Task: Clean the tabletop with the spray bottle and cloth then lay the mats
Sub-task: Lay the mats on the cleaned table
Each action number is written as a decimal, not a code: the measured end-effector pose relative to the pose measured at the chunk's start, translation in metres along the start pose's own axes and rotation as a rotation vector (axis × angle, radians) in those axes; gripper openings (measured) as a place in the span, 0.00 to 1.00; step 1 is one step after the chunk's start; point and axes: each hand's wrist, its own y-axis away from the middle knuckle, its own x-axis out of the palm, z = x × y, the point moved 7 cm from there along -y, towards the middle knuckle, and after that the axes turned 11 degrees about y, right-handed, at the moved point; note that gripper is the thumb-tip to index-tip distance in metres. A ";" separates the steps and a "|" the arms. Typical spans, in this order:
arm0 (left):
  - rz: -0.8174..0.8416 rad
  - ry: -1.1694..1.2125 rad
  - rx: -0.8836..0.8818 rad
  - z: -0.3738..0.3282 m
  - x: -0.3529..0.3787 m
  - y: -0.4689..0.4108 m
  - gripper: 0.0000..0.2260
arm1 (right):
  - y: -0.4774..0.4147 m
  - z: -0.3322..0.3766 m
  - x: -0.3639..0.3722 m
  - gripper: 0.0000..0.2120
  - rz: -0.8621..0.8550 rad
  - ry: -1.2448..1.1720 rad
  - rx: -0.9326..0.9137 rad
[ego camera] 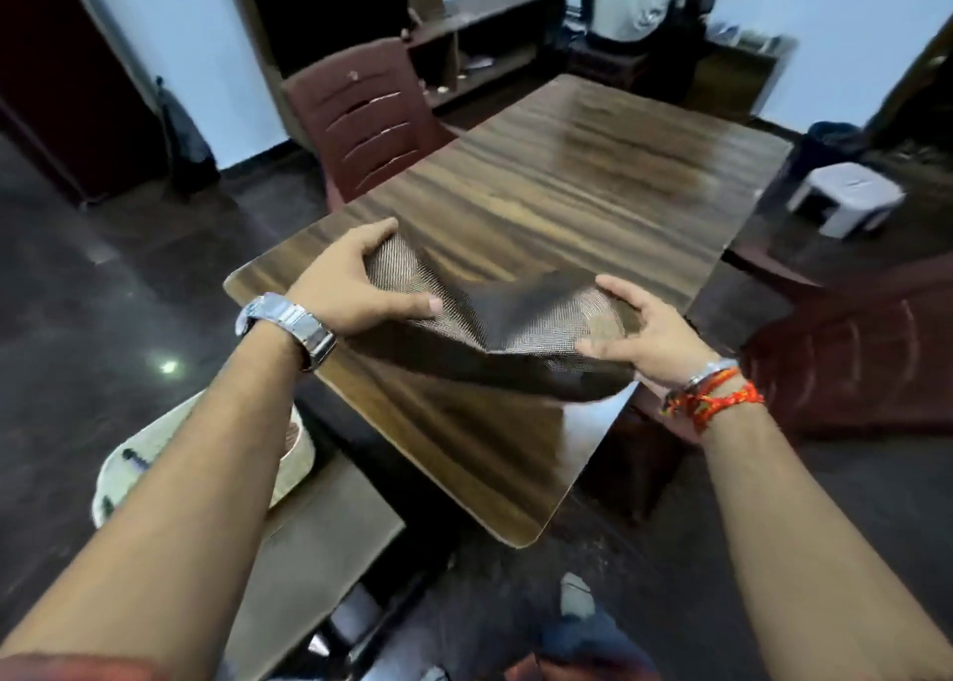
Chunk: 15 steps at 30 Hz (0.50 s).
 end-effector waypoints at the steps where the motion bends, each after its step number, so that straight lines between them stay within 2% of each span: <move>1: 0.031 0.015 -0.003 -0.005 0.016 -0.012 0.53 | 0.000 -0.008 -0.016 0.41 -0.033 0.008 0.005; 3: 0.063 0.015 -0.017 -0.007 0.047 -0.039 0.56 | -0.004 -0.025 -0.040 0.38 -0.123 -0.034 0.034; 5: 0.049 -0.008 -0.005 -0.011 0.076 -0.070 0.56 | -0.013 -0.044 -0.062 0.40 -0.255 -0.018 0.019; 8: -0.002 -0.098 0.109 -0.027 0.111 -0.119 0.53 | -0.035 -0.068 -0.093 0.42 -0.423 0.067 -0.072; 10: -0.053 -0.142 0.203 -0.039 0.136 -0.155 0.51 | -0.051 -0.085 -0.112 0.40 -0.517 0.069 -0.089; 12: -0.165 -0.208 0.204 -0.041 0.158 -0.189 0.47 | -0.067 -0.106 -0.122 0.40 -0.594 0.065 -0.025; 13: -0.218 -0.274 0.164 -0.039 0.173 -0.202 0.46 | -0.081 -0.121 -0.125 0.41 -0.579 0.062 0.040; 15: -0.216 -0.439 0.039 -0.024 0.214 -0.216 0.45 | -0.108 -0.157 -0.120 0.43 -0.419 0.167 0.231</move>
